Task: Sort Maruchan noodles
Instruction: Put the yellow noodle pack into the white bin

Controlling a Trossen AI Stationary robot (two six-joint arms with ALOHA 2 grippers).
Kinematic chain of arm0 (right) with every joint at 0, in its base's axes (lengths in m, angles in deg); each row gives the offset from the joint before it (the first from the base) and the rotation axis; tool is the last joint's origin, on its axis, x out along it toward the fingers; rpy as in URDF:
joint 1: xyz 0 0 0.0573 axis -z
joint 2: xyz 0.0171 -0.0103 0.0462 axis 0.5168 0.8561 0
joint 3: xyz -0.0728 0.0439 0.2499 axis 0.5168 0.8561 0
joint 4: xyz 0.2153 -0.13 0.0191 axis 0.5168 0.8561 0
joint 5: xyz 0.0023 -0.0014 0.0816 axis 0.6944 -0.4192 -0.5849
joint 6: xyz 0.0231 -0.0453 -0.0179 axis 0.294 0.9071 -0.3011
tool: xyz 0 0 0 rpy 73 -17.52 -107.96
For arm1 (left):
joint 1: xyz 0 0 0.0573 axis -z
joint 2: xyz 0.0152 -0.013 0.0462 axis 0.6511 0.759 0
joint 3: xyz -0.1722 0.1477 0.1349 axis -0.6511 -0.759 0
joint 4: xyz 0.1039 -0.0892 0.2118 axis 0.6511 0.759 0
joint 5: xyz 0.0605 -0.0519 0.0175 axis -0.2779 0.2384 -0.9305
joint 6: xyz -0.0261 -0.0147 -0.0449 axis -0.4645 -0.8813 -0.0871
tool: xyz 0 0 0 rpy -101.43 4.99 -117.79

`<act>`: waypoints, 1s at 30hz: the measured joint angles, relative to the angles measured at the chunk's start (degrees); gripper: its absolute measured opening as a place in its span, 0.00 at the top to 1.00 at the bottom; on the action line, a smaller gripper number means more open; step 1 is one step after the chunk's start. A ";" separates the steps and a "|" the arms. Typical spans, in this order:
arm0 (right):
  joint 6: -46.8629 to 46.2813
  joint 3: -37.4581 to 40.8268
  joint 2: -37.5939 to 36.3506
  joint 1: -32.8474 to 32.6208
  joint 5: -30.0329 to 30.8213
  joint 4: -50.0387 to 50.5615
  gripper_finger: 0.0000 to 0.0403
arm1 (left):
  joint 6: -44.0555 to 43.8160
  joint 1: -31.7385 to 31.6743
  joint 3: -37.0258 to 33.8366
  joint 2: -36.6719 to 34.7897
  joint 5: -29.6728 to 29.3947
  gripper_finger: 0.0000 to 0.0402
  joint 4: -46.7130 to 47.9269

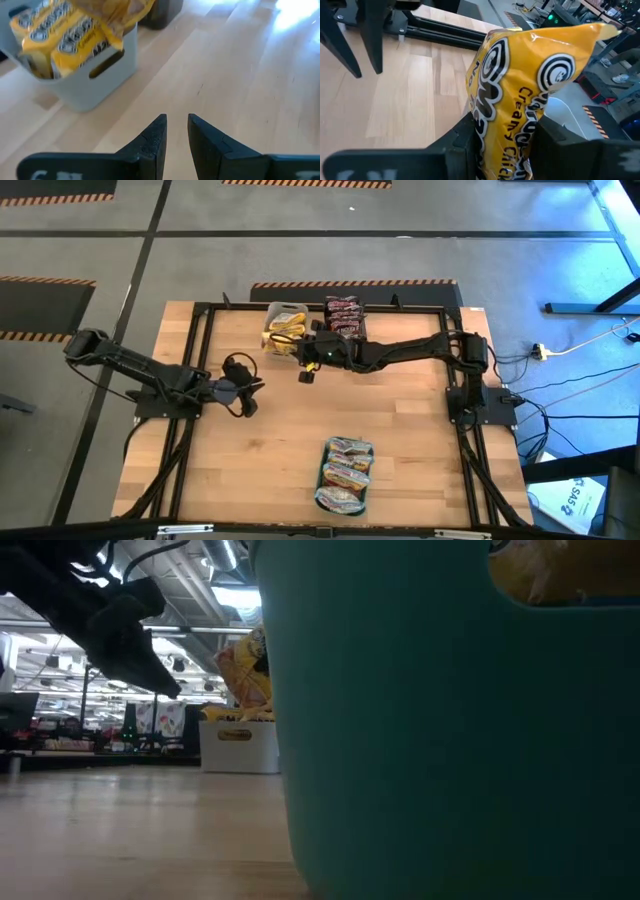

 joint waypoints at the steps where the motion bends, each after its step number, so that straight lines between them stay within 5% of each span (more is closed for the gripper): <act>1: -0.01 0.00 -0.04 0.00 0.00 -0.12 0.73 | 1.11 -0.47 0.00 0.02 0.24 0.82 -0.86; 9: -1.99 -0.03 -6.91 0.17 -0.02 7.80 0.73 | 11.95 -11.68 0.00 0.82 8.94 0.82 -6.17; 19: 1.22 -0.05 -13.03 6.00 -4.93 13.64 0.73 | 26.37 -33.22 -0.04 7.82 30.49 0.82 -20.02; 24: 0.79 -0.03 -12.87 7.83 -8.23 14.40 0.73 | 28.74 -40.33 -0.04 11.57 35.93 0.82 -21.62; 30: -0.17 -0.01 -12.68 7.89 -13.26 14.70 0.73 | 31.46 -45.27 -0.04 14.69 35.48 0.82 -25.32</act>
